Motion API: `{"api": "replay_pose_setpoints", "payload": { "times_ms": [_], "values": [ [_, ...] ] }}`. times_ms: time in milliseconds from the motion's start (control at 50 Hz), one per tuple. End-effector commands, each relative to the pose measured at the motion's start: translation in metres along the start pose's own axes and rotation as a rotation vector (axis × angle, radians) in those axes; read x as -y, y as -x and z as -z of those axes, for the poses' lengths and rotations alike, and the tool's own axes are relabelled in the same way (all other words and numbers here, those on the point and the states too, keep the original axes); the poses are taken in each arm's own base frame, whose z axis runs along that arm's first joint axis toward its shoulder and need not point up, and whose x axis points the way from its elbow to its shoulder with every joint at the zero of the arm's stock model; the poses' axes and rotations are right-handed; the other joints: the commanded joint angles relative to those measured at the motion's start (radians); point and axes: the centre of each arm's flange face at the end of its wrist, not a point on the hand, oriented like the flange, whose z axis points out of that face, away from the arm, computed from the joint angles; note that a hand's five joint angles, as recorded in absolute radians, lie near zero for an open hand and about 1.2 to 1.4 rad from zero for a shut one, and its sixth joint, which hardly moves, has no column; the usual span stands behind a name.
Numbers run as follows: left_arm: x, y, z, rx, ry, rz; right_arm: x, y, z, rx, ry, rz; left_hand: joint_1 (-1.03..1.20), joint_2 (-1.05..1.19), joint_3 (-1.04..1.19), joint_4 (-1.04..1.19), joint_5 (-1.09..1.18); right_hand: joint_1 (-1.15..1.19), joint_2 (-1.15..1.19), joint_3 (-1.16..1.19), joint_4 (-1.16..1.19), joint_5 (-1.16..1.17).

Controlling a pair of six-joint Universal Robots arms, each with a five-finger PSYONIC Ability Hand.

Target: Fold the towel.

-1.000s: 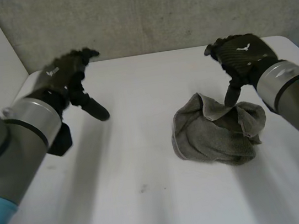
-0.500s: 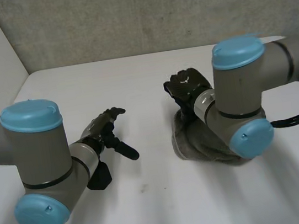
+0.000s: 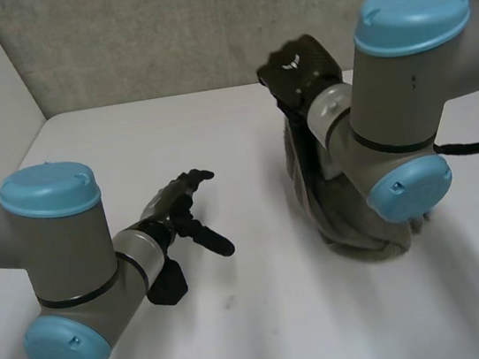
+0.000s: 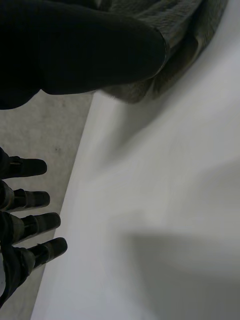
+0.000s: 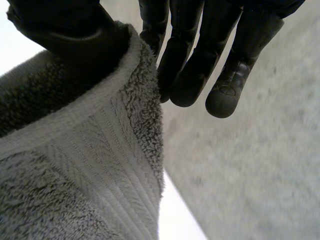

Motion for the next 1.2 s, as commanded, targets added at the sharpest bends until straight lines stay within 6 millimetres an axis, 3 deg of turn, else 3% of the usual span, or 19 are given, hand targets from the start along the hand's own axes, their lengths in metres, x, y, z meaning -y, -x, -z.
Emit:
{"api": "replay_pose_setpoints", "payload": {
  "times_ms": [20,60,80,120,180,220,320,440,620,840,880,940,980,1000,1040,1100,1140,1160,1200],
  "values": [
    [0.005,-0.005,0.005,-0.036,-0.002,0.077,0.034,0.015,0.011,0.032,-0.094,-0.002,0.009,0.016,0.015,0.015,-0.022,0.054,0.066,0.074,0.058,0.054],
    [0.007,-0.006,0.006,-0.040,-0.008,0.093,0.055,0.016,0.014,0.020,-0.150,-0.008,0.009,0.016,0.015,0.015,-0.022,0.054,0.066,0.074,0.058,0.054],
    [0.010,-0.006,0.008,-0.041,-0.017,0.106,0.055,0.016,0.014,0.020,-0.150,-0.008,0.009,0.016,0.015,0.015,-0.022,0.054,0.066,0.074,0.058,0.054],
    [0.012,-0.006,0.009,-0.044,-0.022,0.115,0.081,0.012,0.019,-0.021,-0.217,-0.020,0.009,0.016,0.015,0.015,-0.022,0.054,0.066,0.074,0.058,0.054],
    [0.019,-0.002,0.011,-0.033,-0.042,0.126,0.093,0.007,0.020,-0.052,-0.248,-0.028,0.009,0.016,0.015,0.015,-0.022,0.054,0.066,0.074,0.058,0.054],
    [0.022,-0.001,0.011,-0.029,-0.049,0.129,0.111,-0.008,0.021,-0.112,-0.295,-0.045,0.006,0.013,0.012,0.012,-0.025,0.054,0.066,0.074,0.058,0.054],
    [0.024,0.000,0.012,-0.032,-0.060,0.130,0.133,-0.023,0.028,-0.161,-0.356,-0.067,0.006,0.013,0.012,0.012,-0.025,0.054,0.066,0.074,0.058,0.054],
    [0.021,0.001,0.010,-0.038,-0.063,0.146,0.172,-0.055,0.047,-0.260,-0.463,-0.095,0.009,0.016,0.015,0.015,-0.022,0.054,0.066,0.074,0.058,0.054],
    [0.019,0.001,0.012,-0.041,-0.055,0.157,0.184,-0.065,0.055,-0.300,-0.486,-0.053,0.012,0.019,0.018,0.018,-0.019,0.054,0.066,0.074,0.058,0.054],
    [0.010,0.000,0.010,-0.051,-0.027,0.145,0.145,-0.055,0.035,-0.286,-0.332,0.039,0.032,0.039,0.038,0.038,0.001,0.054,0.066,0.074,0.058,0.054],
    [0.007,0.000,0.007,-0.059,-0.030,0.140,0.124,-0.057,0.026,-0.280,-0.268,0.057,0.041,0.048,0.047,0.047,0.010,0.054,0.066,0.074,0.058,0.054],
    [0.008,0.000,0.006,-0.066,-0.038,0.134,0.112,-0.059,0.021,-0.278,-0.232,0.066,0.044,0.051,0.050,0.050,0.013,0.054,0.066,0.074,0.058,0.054],
    [0.010,-0.003,0.003,-0.087,-0.061,0.128,0.086,-0.067,0.011,-0.283,-0.157,0.097,0.056,0.063,0.062,0.062,0.025,0.054,0.066,0.074,0.058,0.054],
    [0.010,-0.003,0.003,-0.087,-0.061,0.128,0.086,-0.067,0.011,-0.283,-0.157,0.097,0.056,0.063,0.062,0.062,0.025,0.054,0.066,0.074,0.058,0.054],
    [0.012,-0.004,-0.001,-0.102,-0.079,0.126,0.059,-0.072,0.002,-0.282,-0.081,0.128,0.068,0.074,0.074,0.073,0.036,0.054,0.066,0.074,0.058,0.054],
    [0.012,-0.006,-0.002,-0.109,-0.083,0.125,0.045,-0.076,-0.003,-0.286,-0.042,0.137,0.088,0.095,0.094,0.094,0.057,0.054,0.066,0.074,0.058,0.054],
    [0.011,-0.012,-0.001,-0.131,-0.080,0.120,0.017,-0.085,-0.012,-0.293,0.027,0.146,0.199,0.206,0.205,0.205,0.168,0.054,0.066,0.074,0.058,0.054],
    [0.011,-0.012,-0.001,-0.131,-0.080,0.120,0.017,-0.085,-0.012,-0.293,0.027,0.146,0.200,0.207,0.206,0.206,0.169,0.054,0.066,0.074,0.058,0.054],
    [0.010,-0.021,0.000,-0.169,-0.071,0.109,-0.003,-0.096,-0.017,-0.310,0.082,0.135,0.276,0.283,0.282,0.282,0.245,0.054,0.066,0.074,0.058,0.054]
  ]
}}
